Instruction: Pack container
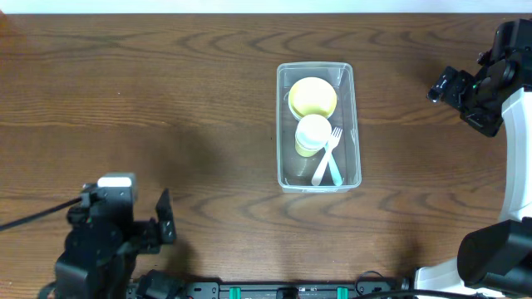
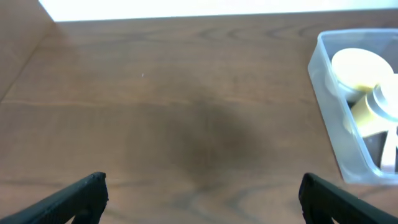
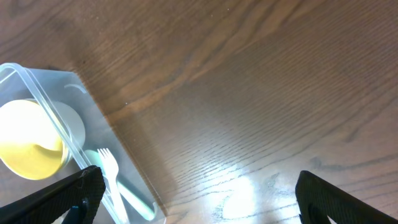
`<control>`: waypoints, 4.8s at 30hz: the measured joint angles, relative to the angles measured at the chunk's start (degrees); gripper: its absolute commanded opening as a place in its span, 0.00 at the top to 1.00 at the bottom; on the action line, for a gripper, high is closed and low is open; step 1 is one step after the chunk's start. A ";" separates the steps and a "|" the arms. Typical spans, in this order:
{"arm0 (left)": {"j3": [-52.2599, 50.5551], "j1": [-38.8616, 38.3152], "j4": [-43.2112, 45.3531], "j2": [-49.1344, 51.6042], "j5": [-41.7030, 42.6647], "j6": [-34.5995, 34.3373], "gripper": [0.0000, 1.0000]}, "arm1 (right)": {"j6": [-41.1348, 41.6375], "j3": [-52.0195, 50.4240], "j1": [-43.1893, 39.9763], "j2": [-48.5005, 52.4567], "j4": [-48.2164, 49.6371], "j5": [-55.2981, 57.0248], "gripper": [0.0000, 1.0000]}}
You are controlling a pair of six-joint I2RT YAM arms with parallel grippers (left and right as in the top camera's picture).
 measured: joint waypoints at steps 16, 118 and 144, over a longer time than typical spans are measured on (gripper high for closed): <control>-23.12 10.25 15.47 -15.10 4.33 1.05 0.02 | 0.00 0.00 0.00 0.00 0.00 0.00 0.01; -51.87 10.54 24.44 -28.17 8.87 1.01 0.02 | -24.39 -19.21 21.68 -31.80 23.98 14.36 0.01; -51.89 10.54 24.37 -28.17 8.90 1.01 0.02 | -27.56 -81.26 21.18 -86.55 37.94 12.57 0.01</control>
